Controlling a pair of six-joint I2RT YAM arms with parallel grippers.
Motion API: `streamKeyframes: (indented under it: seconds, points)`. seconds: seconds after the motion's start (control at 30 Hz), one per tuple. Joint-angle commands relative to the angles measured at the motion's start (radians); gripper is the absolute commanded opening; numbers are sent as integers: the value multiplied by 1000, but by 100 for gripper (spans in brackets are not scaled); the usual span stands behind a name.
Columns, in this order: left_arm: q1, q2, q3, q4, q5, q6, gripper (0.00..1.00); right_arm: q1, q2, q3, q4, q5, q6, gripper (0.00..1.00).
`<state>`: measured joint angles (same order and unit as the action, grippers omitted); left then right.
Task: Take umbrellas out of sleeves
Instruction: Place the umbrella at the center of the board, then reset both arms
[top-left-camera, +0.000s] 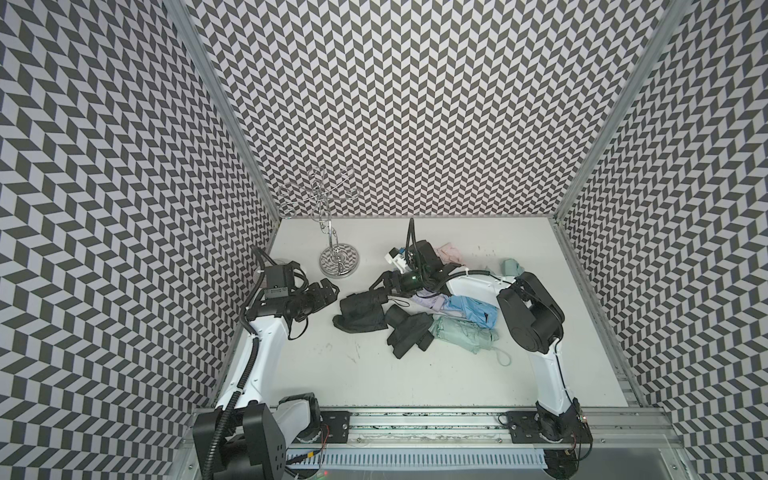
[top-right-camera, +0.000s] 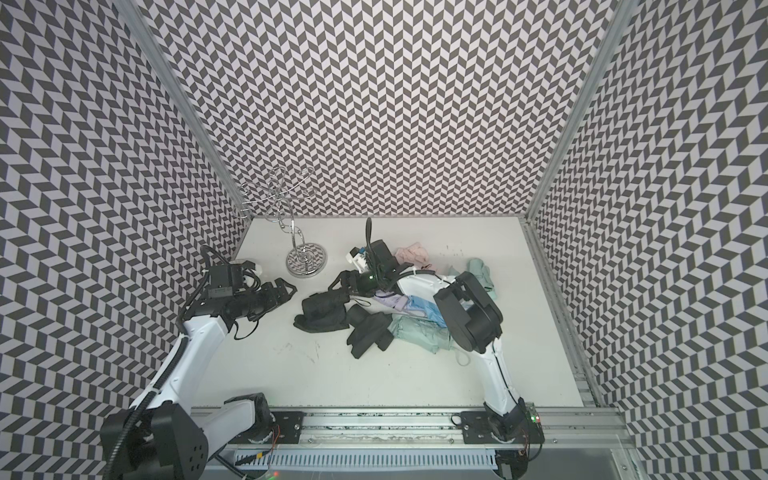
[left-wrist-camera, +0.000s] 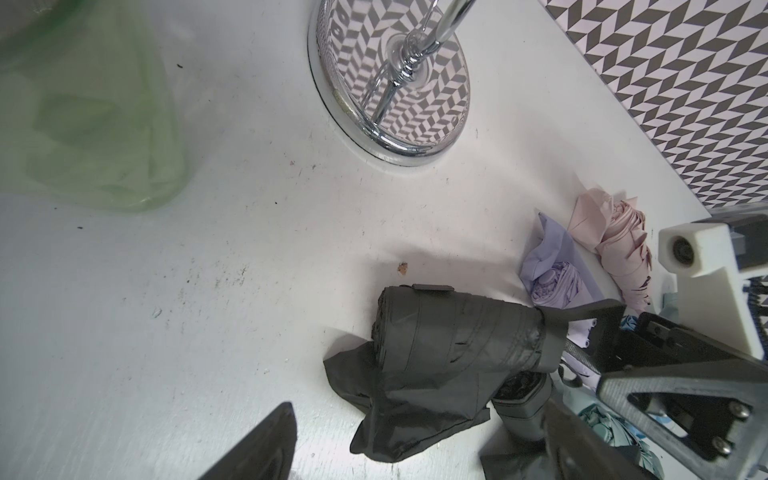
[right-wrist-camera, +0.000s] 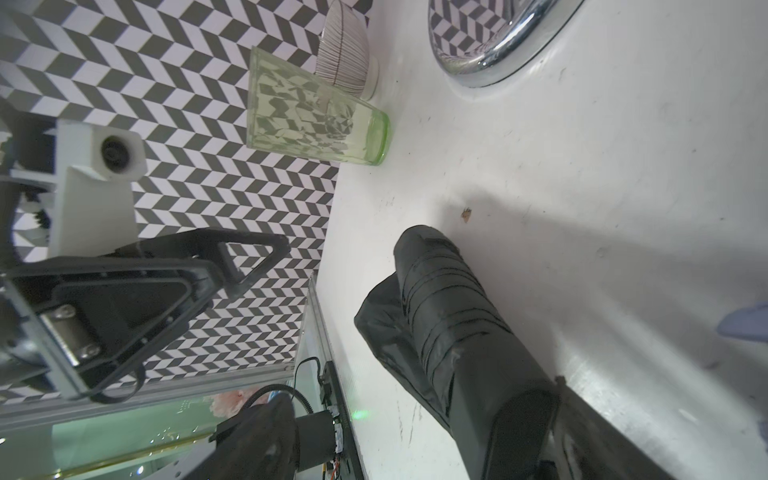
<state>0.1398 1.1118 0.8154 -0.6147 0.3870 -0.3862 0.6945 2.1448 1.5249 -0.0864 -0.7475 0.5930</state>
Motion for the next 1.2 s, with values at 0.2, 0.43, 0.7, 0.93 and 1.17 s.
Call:
streamKeyframes:
  seconds: [0.2, 0.43, 0.7, 0.93, 1.17]
  points:
    - [-7, -3, 22, 30, 54, 8, 99, 16, 38, 149, -150, 154, -165, 100]
    - [-14, 7, 36, 30, 55, 19, 100, 16, 34, 206, -164, 236, -217, 100]
    - [-19, 27, 57, 45, 71, 16, 100, 13, -13, 237, -158, 314, -297, 100]
    - [-26, 37, 71, 144, 111, -47, 100, -22, -148, 205, -112, 410, -328, 100]
    - [-134, 26, 60, 459, -10, -221, 99, -118, -370, -34, 205, 410, -148, 100]
